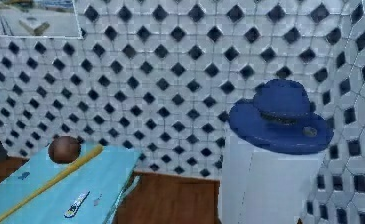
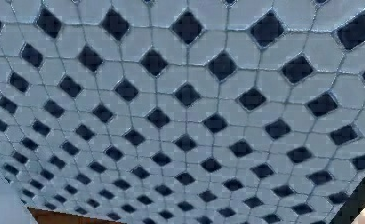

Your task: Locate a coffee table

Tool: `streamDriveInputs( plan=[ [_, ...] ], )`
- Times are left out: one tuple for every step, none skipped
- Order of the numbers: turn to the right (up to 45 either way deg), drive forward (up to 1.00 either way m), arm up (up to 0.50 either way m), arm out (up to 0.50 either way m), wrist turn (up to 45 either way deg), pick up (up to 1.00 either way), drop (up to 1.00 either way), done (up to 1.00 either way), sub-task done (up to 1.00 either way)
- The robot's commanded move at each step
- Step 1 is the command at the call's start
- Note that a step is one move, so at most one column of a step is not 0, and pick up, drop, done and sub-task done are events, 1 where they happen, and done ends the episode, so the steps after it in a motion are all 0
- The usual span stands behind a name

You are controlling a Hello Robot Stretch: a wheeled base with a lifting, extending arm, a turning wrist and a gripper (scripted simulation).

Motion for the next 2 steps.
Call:
streamDriveInputs(
  plan=[
    [-36.0,0.00,0.00,0.00,0.0,0.00,0.00,0.00,0.00],
    [0.0,0.00,0.00,0.00,0.0,0.00,0.00,1.00,0.00]
  ],
)
